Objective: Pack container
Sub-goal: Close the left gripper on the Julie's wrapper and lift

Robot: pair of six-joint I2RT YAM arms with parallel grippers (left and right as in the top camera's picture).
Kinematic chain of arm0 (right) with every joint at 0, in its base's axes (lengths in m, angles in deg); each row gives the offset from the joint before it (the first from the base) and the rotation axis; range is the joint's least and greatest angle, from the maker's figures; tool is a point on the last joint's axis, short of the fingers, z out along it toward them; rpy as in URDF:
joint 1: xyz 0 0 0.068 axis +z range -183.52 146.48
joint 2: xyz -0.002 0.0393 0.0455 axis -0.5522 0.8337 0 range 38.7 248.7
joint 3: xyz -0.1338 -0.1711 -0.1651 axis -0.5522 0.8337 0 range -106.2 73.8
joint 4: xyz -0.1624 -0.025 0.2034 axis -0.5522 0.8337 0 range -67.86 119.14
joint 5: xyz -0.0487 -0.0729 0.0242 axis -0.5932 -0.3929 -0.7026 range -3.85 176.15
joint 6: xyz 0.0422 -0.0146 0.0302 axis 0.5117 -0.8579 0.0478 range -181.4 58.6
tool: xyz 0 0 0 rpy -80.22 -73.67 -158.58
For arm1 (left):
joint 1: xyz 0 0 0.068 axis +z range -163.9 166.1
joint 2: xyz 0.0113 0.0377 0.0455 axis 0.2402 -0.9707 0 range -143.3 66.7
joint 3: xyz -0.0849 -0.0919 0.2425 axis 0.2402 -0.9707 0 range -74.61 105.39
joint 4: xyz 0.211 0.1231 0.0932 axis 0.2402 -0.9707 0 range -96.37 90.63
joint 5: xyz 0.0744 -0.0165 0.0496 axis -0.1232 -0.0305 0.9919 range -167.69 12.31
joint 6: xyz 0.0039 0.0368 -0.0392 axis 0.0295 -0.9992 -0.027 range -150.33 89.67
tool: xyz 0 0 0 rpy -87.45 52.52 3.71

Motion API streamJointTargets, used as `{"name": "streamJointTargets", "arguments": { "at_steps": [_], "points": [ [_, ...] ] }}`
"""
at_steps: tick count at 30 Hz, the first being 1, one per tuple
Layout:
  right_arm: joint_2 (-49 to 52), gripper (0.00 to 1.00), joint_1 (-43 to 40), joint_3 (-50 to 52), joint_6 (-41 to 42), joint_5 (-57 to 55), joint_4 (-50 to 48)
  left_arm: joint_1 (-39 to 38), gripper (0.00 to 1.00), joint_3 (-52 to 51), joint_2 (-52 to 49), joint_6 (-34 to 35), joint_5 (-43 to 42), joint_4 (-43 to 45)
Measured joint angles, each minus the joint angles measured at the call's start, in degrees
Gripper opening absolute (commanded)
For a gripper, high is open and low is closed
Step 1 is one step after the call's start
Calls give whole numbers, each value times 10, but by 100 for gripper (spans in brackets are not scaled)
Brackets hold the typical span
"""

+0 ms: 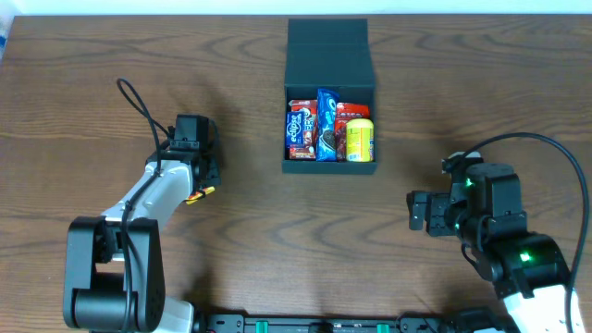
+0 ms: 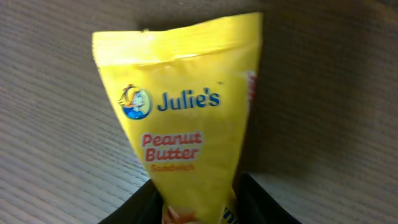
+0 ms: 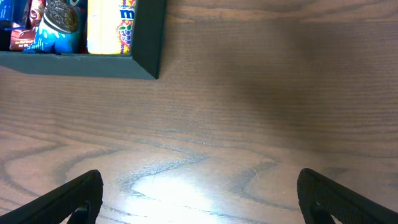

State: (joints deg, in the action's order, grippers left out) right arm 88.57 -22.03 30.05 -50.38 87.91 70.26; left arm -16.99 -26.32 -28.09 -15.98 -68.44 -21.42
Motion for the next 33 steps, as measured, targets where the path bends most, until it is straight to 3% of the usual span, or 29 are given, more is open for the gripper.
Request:
{"name": "streamJointTargets", "arguments": {
  "at_steps": [3, 6, 19, 33],
  "points": [
    [0, 99, 0, 0, 0, 0, 0, 0, 29, 0, 0, 0, -1, 0],
    [0, 99, 0, 0, 0, 0, 0, 0, 20, 0, 0, -2, -1, 0],
    [0, 99, 0, 0, 0, 0, 0, 0, 17, 0, 0, 0, -3, 0],
    [0, 99, 0, 0, 0, 0, 0, 0, 6, 0, 1, 0, -15, 2]
  ]
}}
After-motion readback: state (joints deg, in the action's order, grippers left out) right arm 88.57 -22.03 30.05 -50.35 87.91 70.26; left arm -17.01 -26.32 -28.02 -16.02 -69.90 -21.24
